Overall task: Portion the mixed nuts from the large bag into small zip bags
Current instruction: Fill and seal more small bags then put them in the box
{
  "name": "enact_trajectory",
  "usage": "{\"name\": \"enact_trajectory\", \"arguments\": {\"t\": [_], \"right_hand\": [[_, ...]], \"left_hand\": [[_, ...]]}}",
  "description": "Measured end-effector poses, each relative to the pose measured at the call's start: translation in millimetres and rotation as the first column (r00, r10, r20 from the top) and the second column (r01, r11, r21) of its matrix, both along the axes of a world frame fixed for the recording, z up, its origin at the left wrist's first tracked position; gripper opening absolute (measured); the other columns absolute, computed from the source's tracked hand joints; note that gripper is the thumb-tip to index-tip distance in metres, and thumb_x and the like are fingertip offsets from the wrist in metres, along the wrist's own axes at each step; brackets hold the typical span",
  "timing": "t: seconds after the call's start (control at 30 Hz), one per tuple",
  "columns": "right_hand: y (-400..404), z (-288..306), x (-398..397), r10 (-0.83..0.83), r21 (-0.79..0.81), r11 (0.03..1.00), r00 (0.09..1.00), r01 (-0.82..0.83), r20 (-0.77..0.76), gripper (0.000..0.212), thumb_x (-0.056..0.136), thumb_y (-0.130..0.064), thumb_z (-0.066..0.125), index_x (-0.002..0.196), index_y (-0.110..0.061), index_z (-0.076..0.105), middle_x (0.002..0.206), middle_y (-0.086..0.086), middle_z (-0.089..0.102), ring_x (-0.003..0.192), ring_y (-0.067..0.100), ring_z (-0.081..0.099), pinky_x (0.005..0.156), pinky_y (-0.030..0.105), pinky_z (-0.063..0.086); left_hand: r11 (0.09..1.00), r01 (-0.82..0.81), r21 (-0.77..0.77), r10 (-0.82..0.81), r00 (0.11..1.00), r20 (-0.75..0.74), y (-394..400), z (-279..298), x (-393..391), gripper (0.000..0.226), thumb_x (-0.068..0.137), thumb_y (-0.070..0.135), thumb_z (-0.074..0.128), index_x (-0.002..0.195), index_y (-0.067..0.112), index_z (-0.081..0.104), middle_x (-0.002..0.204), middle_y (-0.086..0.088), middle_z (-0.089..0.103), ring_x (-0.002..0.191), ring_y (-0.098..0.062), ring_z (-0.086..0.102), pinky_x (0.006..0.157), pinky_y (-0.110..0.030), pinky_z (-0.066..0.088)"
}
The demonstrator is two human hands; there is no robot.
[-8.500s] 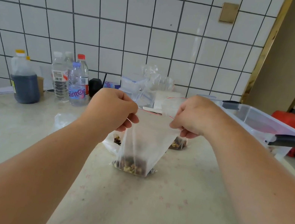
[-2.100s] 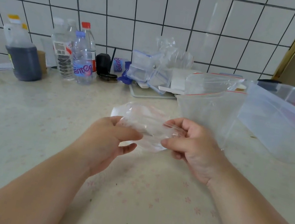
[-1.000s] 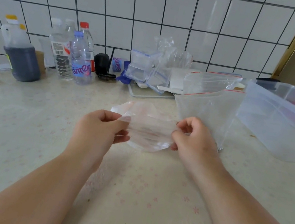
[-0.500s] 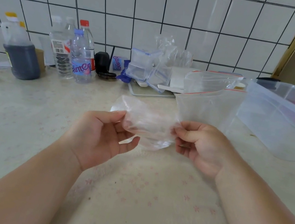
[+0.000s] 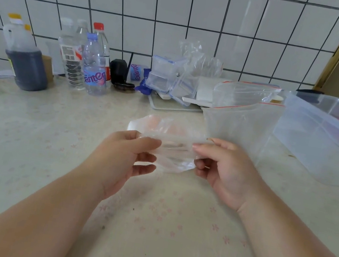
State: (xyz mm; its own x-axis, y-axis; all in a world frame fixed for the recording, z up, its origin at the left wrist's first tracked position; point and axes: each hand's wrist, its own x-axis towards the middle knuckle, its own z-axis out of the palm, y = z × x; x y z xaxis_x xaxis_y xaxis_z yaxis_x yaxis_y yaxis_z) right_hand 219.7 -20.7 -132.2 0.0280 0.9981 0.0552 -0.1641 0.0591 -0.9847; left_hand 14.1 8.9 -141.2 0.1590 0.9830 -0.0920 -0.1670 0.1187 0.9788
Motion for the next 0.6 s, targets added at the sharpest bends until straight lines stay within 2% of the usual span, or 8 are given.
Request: {"name": "enact_trajectory", "arguments": {"t": [0.1,0.17,0.27,0.33,0.4,0.47,0.53,0.6], "right_hand": [[-0.7,-5.4,-4.3,-0.114,0.074,0.992,0.97,0.1,0.213,0.023,0.071,-0.035,0.073,0.058,-0.021,0.06,0.054,-0.003,0.05,0.055,0.015,0.046,0.058,0.032,0.04],[-0.9,-7.9,-4.6,-0.229,0.146,0.972,0.89,0.185,0.393,0.03,0.066,-0.042,0.067,0.058,-0.02,0.049,0.052,-0.005,0.048,0.052,0.013,0.043,0.056,0.03,0.038],[2.6,-10.2,-1.7,-0.399,0.271,0.916,0.732,0.295,0.552,0.02,0.071,-0.029,0.063,0.067,-0.021,0.045,0.053,-0.012,0.047,0.048,0.008,0.038,0.044,0.016,0.03],[4.2,-10.1,-0.3,-0.476,0.3,0.88,0.679,0.369,0.559,0.015,0.076,-0.021,0.063,0.073,-0.025,0.049,0.064,-0.012,0.057,0.052,0.005,0.049,0.048,0.014,0.035],[5.9,-8.7,2.2,-0.516,0.268,0.855,0.675,0.444,0.528,0.02,0.077,-0.018,0.067,0.082,-0.029,0.052,0.076,-0.01,0.06,0.059,0.007,0.062,0.053,0.018,0.04],[6.4,-6.8,5.5,-0.516,0.227,0.855,0.717,0.467,0.469,0.022,0.078,-0.015,0.072,0.083,-0.027,0.054,0.078,-0.008,0.063,0.052,0.004,0.065,0.047,0.013,0.041],[7.1,-5.3,9.3,-0.499,0.203,0.865,0.741,0.459,0.45,0.02,0.079,-0.014,0.076,0.081,-0.021,0.058,0.072,-0.002,0.07,0.048,0.002,0.065,0.043,0.01,0.04],[6.5,-3.4,11.2,-0.466,0.169,0.883,0.77,0.438,0.435,0.018,0.078,-0.017,0.081,0.078,-0.017,0.063,0.062,-0.001,0.072,0.05,0.006,0.067,0.048,0.014,0.045]], "left_hand": [[0.96,-0.197,0.197,0.257,0.899,-0.356,3.8,-7.4,-0.1,0.026,0.088,0.024,0.077,0.088,0.001,0.065,0.066,0.0,0.071,0.055,-0.012,0.069,0.061,-0.034,0.062],[0.915,-0.269,0.299,0.378,0.832,-0.406,4.6,-8.5,-0.8,0.016,0.087,0.026,0.077,0.087,0.014,0.066,0.068,0.0,0.073,0.052,-0.012,0.071,0.065,-0.04,0.063],[0.898,-0.306,0.316,0.407,0.85,-0.334,7.4,-8.5,-4.5,0.012,0.084,0.021,0.082,0.079,0.019,0.07,0.067,0.002,0.075,0.057,-0.017,0.075,0.073,-0.047,0.064],[0.914,-0.29,0.283,0.364,0.895,-0.259,7.8,-8.2,-5.4,0.013,0.08,0.017,0.085,0.073,0.021,0.076,0.07,0.001,0.077,0.064,-0.019,0.077,0.078,-0.043,0.063],[0.93,-0.272,0.246,0.317,0.934,-0.163,7.1,-6.5,-4.3,0.016,0.077,0.014,0.088,0.073,0.027,0.08,0.076,-0.002,0.079,0.071,-0.021,0.079,0.08,-0.037,0.061],[0.956,-0.214,0.199,0.225,0.974,-0.034,6.0,-3.8,-2.0,0.012,0.069,0.015,0.091,0.073,0.022,0.082,0.083,-0.005,0.08,0.078,-0.021,0.079,0.079,-0.031,0.061],[0.985,-0.106,0.139,0.089,0.988,0.122,5.0,-1.0,-0.7,0.009,0.064,0.02,0.085,0.072,0.016,0.083,0.087,-0.009,0.08,0.082,-0.02,0.078,0.076,-0.025,0.061],[0.993,0.035,0.111,-0.063,0.964,0.256,3.0,1.2,-0.3,0.006,0.072,0.018,0.077,0.072,0.015,0.082,0.085,-0.009,0.079,0.083,-0.018,0.077,0.075,-0.026,0.061]]}}
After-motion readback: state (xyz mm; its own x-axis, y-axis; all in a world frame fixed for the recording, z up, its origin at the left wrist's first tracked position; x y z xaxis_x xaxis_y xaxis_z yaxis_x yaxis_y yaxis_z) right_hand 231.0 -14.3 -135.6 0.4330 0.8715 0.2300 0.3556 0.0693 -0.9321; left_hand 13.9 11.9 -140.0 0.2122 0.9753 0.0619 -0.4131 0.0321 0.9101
